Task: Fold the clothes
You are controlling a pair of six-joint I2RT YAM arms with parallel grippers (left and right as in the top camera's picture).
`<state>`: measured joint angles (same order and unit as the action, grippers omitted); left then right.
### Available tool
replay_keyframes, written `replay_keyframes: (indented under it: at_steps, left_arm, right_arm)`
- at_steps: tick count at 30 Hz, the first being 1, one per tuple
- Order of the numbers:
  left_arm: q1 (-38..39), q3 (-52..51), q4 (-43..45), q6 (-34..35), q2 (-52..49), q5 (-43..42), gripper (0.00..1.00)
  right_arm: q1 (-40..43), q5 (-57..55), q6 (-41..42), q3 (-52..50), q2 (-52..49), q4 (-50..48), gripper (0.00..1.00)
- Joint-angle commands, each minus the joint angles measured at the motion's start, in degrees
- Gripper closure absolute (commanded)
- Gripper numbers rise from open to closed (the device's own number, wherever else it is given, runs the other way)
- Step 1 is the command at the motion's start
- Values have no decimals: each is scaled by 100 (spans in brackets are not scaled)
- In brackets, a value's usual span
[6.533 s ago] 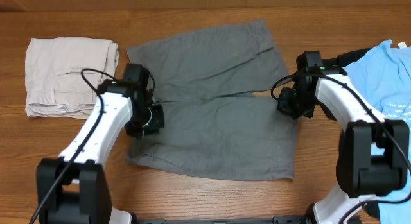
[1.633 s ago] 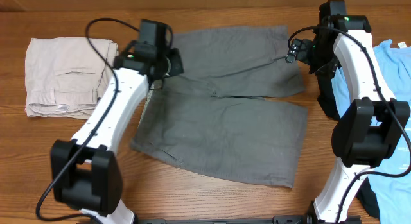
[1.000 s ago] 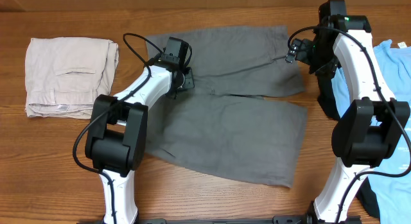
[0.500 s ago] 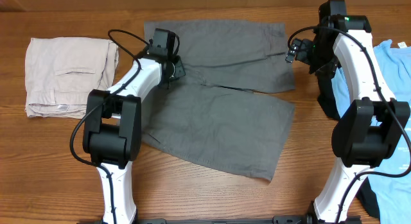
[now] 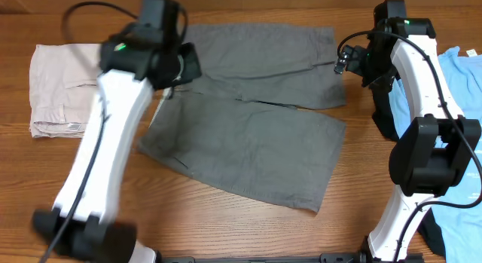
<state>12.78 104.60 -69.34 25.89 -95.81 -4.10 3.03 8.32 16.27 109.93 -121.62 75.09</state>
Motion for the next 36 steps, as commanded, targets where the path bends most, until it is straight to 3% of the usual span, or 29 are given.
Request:
replay_keyframes:
  at_steps: [1,3,4,5,8,12,16,23,31,36]
  left_arm:
    - [37,-33,-457,-348,149,-127,96]
    - [37,-33,-721,-363,291,-85,96]
    - [37,-33,-824,-363,343,-15,96]
    - [39,-35,-940,-358,393,70,96]
    - [39,-35,-1320,-229,444,315,96]
    - [37,-286,-1547,-35,437,774,96]
    - [37,-960,-1440,-28,437,922,96]
    - [-22,-2210,-778,2,442,920,96]
    - [-175,-2583,-341,2,442,708,96]
    - [-350,-2583,-323,-116,442,730,96]
  right_arm:
    - [26,1231,-168,94,129,551,1]
    - [26,1276,-216,92,129,870,59]
    - [24,1283,-210,92,129,1104,93]
    - [9,1279,-162,87,129,1357,96]
    - [-116,1211,-146,37,129,1860,96]
    - [-468,636,177,-391,129,1845,96]
    - [-804,-181,660,-1158,129,1132,96]
    - [-776,-629,855,-2037,129,295,96]
    - [-756,-745,887,-3001,129,-1300,96]
    - [-645,-1261,887,-3132,129,-1744,96]
